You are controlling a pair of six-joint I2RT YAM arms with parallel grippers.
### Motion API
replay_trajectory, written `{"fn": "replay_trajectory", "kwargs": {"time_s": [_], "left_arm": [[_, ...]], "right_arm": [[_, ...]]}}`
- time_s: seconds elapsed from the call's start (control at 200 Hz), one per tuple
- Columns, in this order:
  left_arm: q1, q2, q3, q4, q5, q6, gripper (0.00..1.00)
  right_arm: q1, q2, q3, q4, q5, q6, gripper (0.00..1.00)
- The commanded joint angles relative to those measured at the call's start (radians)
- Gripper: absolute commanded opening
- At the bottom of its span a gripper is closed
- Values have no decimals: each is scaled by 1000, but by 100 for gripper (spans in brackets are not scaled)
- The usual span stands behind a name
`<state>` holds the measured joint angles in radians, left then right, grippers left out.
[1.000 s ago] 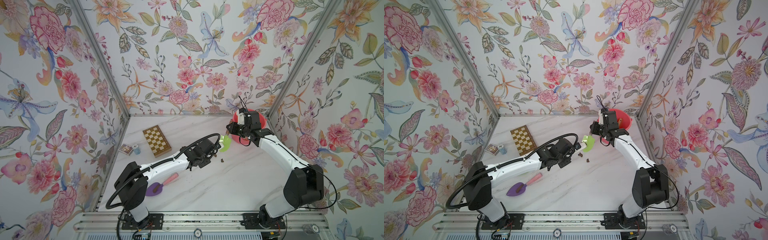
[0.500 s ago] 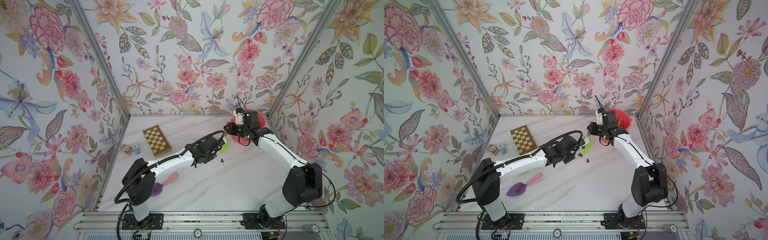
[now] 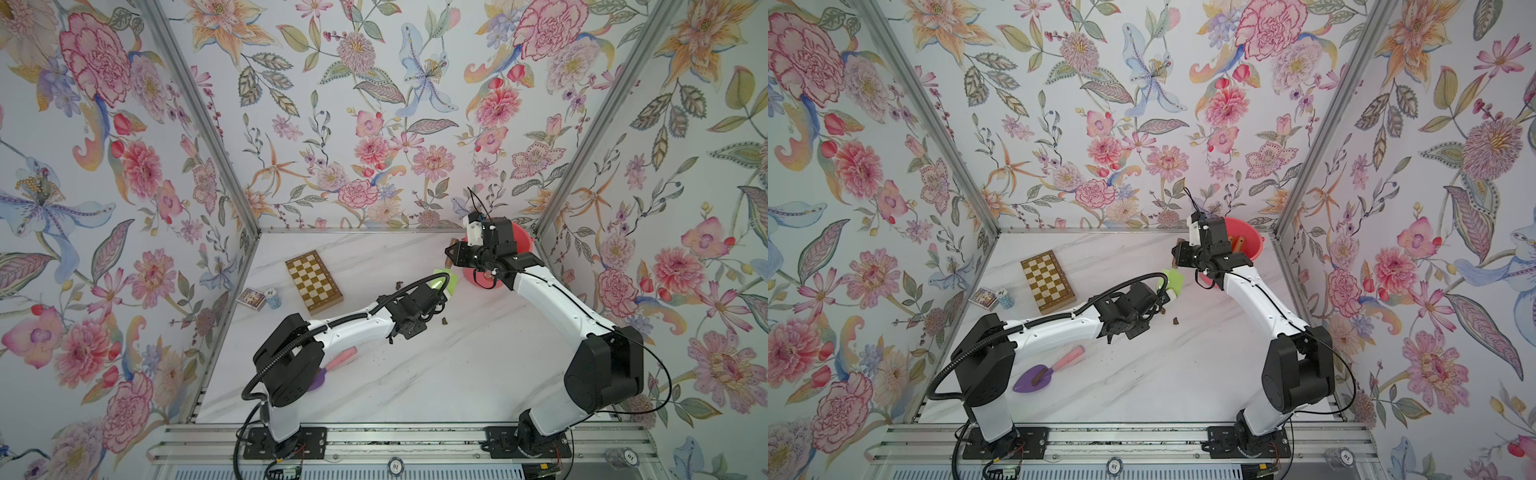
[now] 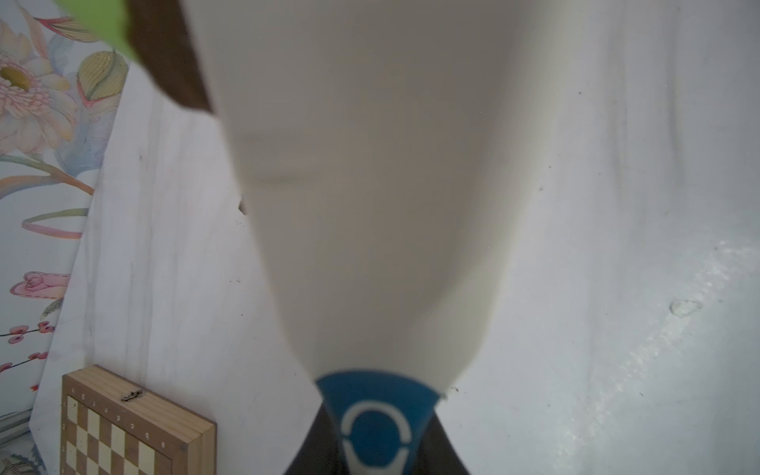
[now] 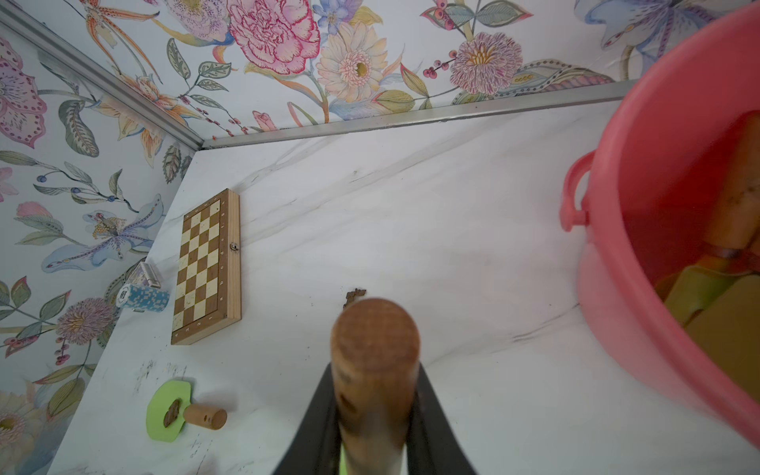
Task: Brush the soil off the hand trowel and place it into the bucket
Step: Brush off the soil from the hand trowel.
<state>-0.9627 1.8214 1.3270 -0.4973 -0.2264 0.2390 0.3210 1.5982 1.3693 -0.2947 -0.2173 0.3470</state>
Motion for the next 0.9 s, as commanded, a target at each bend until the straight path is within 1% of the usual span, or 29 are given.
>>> {"fn": "replay_trajectory", "kwargs": {"time_s": [0.0, 0.03, 0.125, 0.305, 0.405, 0.54, 0.651, 0.741, 0.896], "left_arm": [[-16, -68, -23, -64, 19, -56, 0], [-16, -79, -20, -69, 16, -86, 0], [-15, -109, 6, -87, 1, -95, 0], [-11, -123, 113, -108, -44, -68, 0], [5, -97, 154, -71, -56, 2, 0], [20, -25, 180, -16, -93, 78, 0], [25, 12, 173, 32, -109, 105, 0], [25, 31, 165, 40, -99, 98, 0], [17, 30, 108, 39, -82, 72, 0]], "right_arm": [[13, 2, 39, 36, 45, -3, 14], [17, 3, 39, 37, 55, -7, 14], [34, 8, 37, 32, 91, -28, 14], [66, 9, 33, 27, 133, -55, 15], [75, 7, 39, 21, 121, -59, 15], [81, -1, 64, -15, 88, -64, 14], [82, -18, 73, -48, 74, -72, 14], [81, -38, 71, -59, 73, -71, 14], [61, -60, 82, -60, 54, -60, 13]]}}
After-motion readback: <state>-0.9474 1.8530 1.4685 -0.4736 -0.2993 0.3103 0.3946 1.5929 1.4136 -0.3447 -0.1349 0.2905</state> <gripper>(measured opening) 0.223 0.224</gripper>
